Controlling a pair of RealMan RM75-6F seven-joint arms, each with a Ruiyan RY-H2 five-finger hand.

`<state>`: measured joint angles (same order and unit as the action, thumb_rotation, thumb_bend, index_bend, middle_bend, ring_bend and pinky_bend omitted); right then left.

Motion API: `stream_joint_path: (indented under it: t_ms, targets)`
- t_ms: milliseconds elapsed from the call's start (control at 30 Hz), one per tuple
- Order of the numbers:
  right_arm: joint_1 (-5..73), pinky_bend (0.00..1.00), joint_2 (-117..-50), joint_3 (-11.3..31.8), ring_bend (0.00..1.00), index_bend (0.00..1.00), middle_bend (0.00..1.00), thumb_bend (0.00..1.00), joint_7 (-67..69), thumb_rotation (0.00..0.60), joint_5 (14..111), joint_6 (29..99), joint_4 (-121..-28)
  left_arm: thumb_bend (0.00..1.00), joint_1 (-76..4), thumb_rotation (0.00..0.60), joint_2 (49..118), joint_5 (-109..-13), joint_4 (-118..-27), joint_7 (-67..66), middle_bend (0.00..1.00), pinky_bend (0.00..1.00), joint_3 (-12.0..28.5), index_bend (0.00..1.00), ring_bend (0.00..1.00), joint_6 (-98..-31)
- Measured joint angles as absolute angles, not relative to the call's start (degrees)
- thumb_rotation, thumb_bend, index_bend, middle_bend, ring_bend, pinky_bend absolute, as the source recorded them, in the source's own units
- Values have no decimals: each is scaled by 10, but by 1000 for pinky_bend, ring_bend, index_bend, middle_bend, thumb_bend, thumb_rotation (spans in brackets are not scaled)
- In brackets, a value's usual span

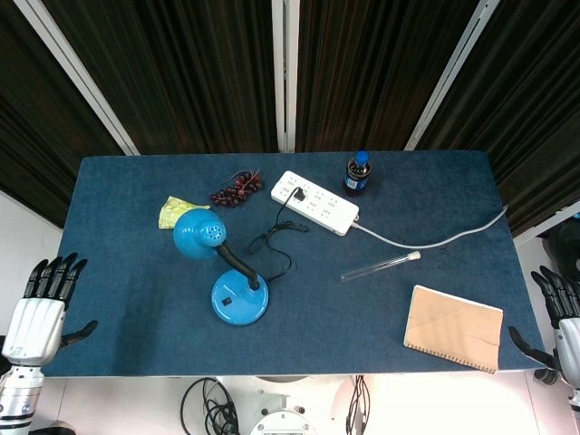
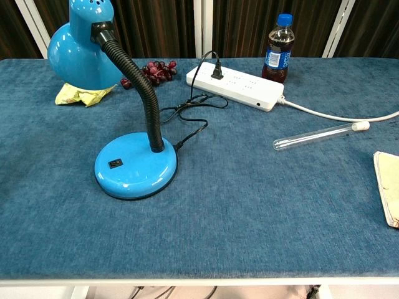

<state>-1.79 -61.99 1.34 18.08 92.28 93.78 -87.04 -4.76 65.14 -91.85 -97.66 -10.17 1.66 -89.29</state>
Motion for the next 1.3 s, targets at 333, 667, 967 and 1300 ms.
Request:
stream_joint_path:
  t_ms: [333,667,967,1300]
  targets:
    - [-20,0,-613,17,0,0,0,199,189,600,919,944,-874,65,-73,600,677,-969,-971,-111,407,355,1,36,318,-860]
    - [-23,0,-611,16,0,0,0,199,194,600,919,944,-873,255,-125,600,719,-997,-975,-131,763,689,-30,36,748,-743]
    - [-22,0,-612,15,0,0,0,198,191,600,915,938,-873,330,-181,600,769,-962,-987,-192,824,716,-36,38,795,-629]
    - [-21,0,-617,16,0,0,0,198,192,600,911,932,-866,374,-217,600,801,-910,-967,-202,826,712,-15,38,794,-585]
